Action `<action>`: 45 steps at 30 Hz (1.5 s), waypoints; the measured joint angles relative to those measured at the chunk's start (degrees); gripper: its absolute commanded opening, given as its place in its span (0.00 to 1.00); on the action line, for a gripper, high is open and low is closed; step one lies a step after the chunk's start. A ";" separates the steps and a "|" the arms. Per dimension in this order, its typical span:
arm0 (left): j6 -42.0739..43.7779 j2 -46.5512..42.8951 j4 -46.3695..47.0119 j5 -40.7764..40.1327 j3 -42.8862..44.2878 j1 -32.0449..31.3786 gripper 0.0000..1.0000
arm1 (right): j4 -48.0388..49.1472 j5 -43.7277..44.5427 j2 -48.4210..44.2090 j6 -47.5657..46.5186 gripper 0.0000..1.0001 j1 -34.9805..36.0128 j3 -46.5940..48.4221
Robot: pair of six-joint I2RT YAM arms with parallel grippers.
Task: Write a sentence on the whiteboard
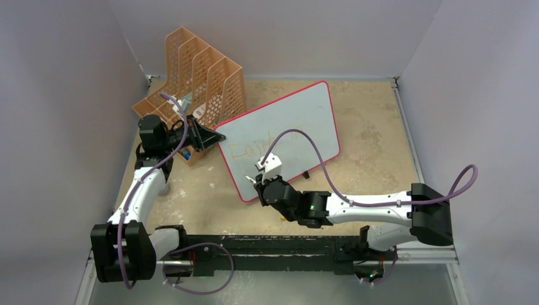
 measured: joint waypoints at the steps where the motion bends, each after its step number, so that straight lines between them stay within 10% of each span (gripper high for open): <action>1: 0.00 0.00 0.00 0.00 0.00 0.00 0.00 | -0.33 0.09 0.00 0.35 0.00 0.00 0.00; 45: 0.00 0.00 0.00 0.00 0.00 0.00 0.00 | -4.00 2.45 -2.64 3.04 0.00 0.24 0.00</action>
